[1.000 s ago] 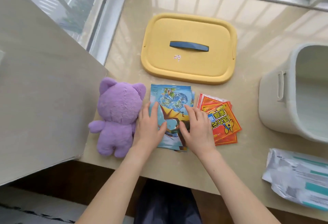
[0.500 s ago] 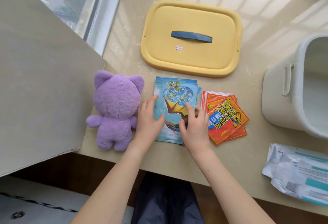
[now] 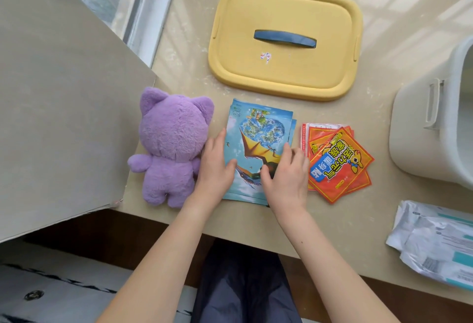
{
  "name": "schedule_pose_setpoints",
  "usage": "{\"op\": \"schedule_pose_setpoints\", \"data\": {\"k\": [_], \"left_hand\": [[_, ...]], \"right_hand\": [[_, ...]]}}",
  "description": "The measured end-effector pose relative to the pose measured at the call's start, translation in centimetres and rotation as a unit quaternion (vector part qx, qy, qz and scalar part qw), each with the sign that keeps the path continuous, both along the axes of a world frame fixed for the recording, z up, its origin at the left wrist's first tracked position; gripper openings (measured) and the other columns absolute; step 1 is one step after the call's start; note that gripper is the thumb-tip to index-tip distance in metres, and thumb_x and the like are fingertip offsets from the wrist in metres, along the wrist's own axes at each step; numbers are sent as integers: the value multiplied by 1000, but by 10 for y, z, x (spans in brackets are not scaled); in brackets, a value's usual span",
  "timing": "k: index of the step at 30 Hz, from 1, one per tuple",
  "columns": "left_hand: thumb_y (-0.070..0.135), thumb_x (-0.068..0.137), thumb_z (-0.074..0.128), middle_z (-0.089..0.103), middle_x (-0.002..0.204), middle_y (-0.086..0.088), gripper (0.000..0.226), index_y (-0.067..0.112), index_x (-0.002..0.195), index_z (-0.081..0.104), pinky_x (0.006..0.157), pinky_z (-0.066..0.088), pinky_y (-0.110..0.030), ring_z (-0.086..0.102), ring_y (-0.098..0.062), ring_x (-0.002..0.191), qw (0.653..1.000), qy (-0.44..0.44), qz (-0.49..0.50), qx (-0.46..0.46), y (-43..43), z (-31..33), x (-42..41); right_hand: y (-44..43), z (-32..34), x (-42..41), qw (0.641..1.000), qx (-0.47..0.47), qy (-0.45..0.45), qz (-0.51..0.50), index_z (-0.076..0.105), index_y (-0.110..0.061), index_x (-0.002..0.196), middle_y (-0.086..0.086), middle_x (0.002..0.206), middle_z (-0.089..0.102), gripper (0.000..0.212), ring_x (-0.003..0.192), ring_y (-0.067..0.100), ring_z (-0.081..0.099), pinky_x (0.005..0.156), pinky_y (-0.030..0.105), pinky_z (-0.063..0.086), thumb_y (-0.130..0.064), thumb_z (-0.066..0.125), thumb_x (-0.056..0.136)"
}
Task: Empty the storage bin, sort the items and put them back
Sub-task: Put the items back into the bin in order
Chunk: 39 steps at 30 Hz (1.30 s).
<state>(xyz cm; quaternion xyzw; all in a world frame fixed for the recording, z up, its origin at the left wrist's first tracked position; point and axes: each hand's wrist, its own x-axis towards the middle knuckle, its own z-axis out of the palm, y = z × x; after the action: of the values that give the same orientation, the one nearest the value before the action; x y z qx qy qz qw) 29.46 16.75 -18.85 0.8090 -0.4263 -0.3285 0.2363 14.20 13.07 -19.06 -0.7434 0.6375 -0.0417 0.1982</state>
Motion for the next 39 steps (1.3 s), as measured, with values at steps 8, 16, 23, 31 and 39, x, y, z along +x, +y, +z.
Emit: {"op": "schedule_pose_setpoints", "data": {"k": [8,16,23,31,39], "left_hand": [[13,73,69,36,126,-16,77,4,142,35,106,27,-34,35,-32,119,996,-81,-28,24,8,-3,-9],[20,81,62,53,117,-14,55,5,132,50,94,39,-37,49,-31,108,980,-138,-115,-83,-10,44,-34],[26,86,50,60,102,-8,39,7,119,57,85,38,-30,54,-28,95,974,-73,-170,-132,-44,70,-81],[27,81,64,58,108,-12,45,5,120,59,86,42,-36,53,-31,96,974,-53,-211,-63,-62,19,-123],[15,78,75,55,108,-13,49,4,122,55,86,46,-35,56,-28,98,986,-43,-154,-49,-51,7,-148]], "right_hand": [[5,-3,-15,997,12,-72,40,49,-1,134,20,131,49,57,118,36,45,97,45,43,-15,69,83],[-3,41,-51,988,-100,-116,-23,57,-1,127,17,120,57,44,112,30,50,98,33,38,-10,67,86],[-14,58,-123,986,-75,-79,-129,56,-2,127,17,114,59,47,103,34,52,91,35,36,-28,55,88],[-26,15,-150,982,30,-40,-183,46,-3,139,17,129,52,65,117,36,46,101,43,36,-35,68,87],[-23,6,-142,975,34,-95,-199,40,-2,144,22,126,50,68,118,38,46,102,42,34,-27,68,87]]}}
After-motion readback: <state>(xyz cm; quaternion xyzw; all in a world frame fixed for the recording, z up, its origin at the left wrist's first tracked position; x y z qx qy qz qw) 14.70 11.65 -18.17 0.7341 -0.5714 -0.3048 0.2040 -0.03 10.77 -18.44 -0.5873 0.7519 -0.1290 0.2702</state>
